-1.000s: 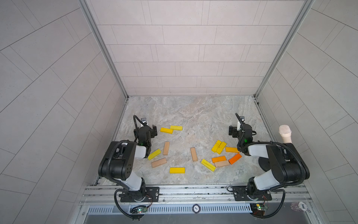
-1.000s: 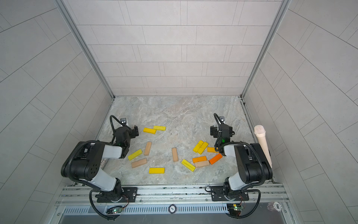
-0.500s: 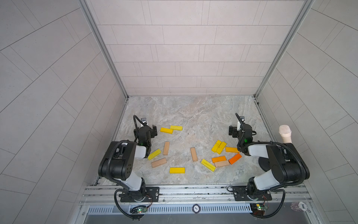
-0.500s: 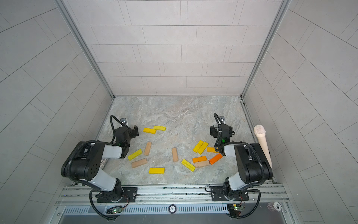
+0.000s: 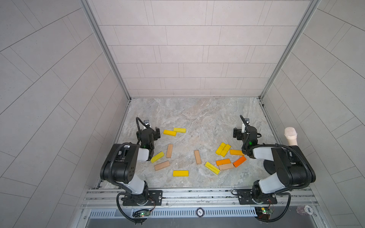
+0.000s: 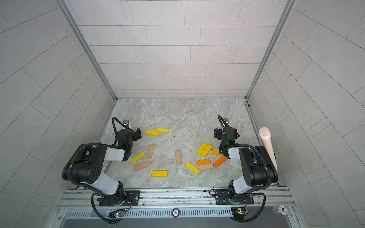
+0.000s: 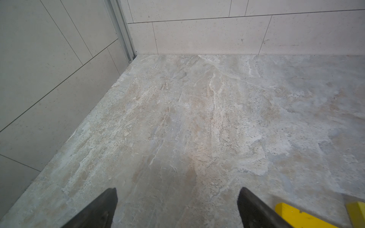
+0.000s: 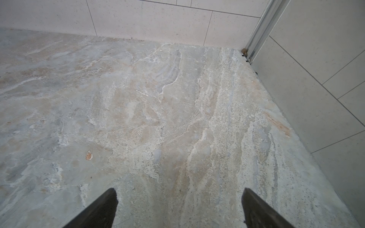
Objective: Assemble the number 8 with building blocks
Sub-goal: Adjust the building block at the center of the board.
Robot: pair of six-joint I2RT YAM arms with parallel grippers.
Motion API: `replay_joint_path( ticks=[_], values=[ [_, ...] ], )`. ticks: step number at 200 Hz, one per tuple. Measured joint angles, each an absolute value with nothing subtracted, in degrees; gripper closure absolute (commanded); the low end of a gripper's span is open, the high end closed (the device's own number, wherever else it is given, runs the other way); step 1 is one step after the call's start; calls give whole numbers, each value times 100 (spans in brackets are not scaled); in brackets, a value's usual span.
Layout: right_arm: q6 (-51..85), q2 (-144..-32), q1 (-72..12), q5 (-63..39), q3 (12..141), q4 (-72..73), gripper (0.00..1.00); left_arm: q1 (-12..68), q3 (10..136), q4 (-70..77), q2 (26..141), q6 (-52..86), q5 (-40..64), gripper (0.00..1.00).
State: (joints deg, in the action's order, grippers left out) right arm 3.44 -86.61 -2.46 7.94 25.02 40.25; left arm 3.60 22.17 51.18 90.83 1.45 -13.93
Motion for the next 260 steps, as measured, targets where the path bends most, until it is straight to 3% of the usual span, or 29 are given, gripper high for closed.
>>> replay_joint_path(
  ticks=[91, 139, 211, 260],
  values=[
    [346, -8569, -246, 816, 2554, 3736, 0, 360, 2217, 5094, 9021, 150, -1457, 0],
    [510, -7896, -252, 1002, 3037, 2646, 0, 484, 2233, 4532, 8075, 60, -1647, 0],
    [1522, -6862, -416, 1382, 3804, 598, 1, 1286, 2989, 2322, 6462, 508, -2097, 0],
    [1844, -6090, -1592, 1422, 3798, -150, 1, 1831, 3559, 456, 5675, 1424, -1988, 0]
  ],
)
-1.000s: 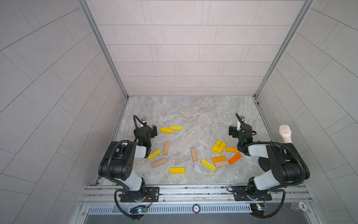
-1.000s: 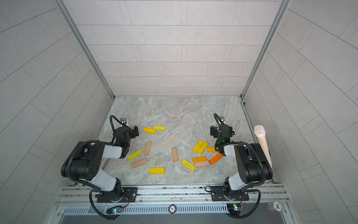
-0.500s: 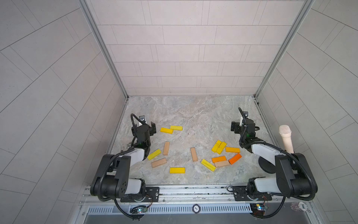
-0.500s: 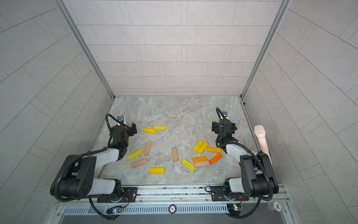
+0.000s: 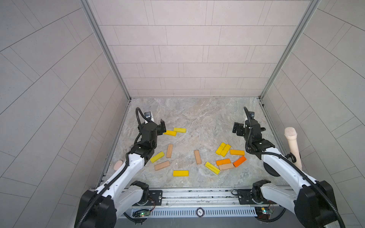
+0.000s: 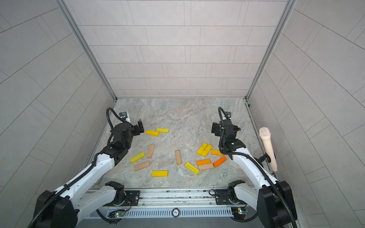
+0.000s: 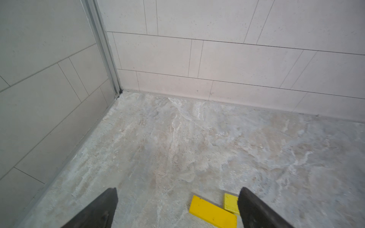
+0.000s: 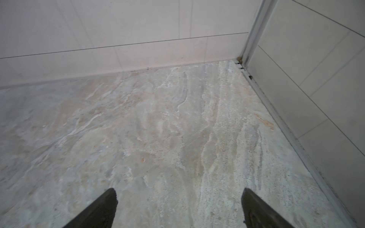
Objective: Assemble the number 8 with building blocks
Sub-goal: Adjust the building block at the center of the board.
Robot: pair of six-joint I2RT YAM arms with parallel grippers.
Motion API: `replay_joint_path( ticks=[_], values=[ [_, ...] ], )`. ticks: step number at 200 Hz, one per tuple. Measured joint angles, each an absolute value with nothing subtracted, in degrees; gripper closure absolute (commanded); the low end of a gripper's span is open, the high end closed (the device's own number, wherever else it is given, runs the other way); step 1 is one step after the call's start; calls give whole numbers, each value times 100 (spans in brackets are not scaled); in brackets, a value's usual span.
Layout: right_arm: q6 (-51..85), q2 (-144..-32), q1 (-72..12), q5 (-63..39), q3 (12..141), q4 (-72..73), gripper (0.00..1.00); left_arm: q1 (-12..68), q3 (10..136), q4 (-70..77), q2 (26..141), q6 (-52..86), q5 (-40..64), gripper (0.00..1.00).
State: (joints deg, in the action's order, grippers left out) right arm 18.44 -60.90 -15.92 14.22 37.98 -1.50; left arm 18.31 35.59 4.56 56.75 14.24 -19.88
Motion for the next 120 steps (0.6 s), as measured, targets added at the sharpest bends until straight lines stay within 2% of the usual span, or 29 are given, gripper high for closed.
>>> replay_joint_path(
  ticks=[52, 92, 120],
  values=[
    [1879, -5992, -3089, 1146, 3649, -176, 2, 2073, 3861, -1267, 5459, 2414, -1531, 0],
    [2012, -6108, -3489, 668, 3610, 60, 0, 2158, 3911, -2084, 5658, 2827, -882, 0],
    [2095, -6302, -3653, 572, 3610, 351, 1, 2167, 4150, -2462, 6193, 2808, -469, 2]
  ],
)
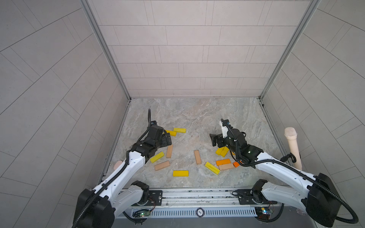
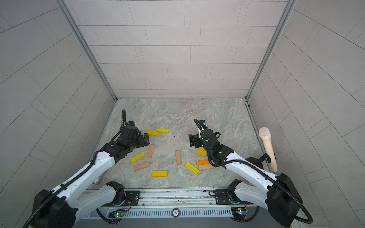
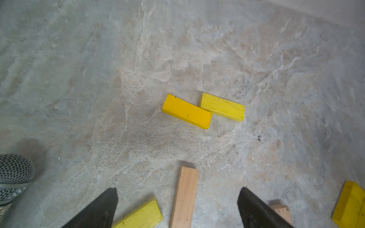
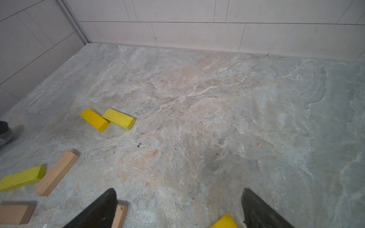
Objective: Assemble the number 8 with building blocks
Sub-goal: Adjust the building block at the center of the board.
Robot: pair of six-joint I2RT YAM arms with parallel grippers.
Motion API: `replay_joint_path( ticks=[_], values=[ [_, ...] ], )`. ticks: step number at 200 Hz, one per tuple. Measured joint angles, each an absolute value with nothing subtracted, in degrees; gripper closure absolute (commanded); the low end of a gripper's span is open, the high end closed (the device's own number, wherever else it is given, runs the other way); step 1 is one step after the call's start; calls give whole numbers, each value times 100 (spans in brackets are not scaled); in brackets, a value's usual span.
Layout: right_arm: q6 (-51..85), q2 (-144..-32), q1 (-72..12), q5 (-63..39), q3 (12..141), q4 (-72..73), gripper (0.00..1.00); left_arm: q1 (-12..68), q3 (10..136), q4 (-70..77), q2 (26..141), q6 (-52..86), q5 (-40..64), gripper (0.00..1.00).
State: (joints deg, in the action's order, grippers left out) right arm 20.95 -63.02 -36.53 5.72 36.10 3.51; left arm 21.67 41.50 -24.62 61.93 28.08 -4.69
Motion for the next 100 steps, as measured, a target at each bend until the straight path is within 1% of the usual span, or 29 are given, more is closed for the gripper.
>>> replay_joint_path(
  ticks=[56, 100],
  values=[
    [2213, -6864, -3726, 543, 3682, 886, 1, 2167, 4967, -2696, 7413, 2805, -141, 11],
    [2272, -6967, -3795, 799, 3323, 1411, 1, 2167, 5935, -3059, 8700, 3201, -113, 10]
  ],
)
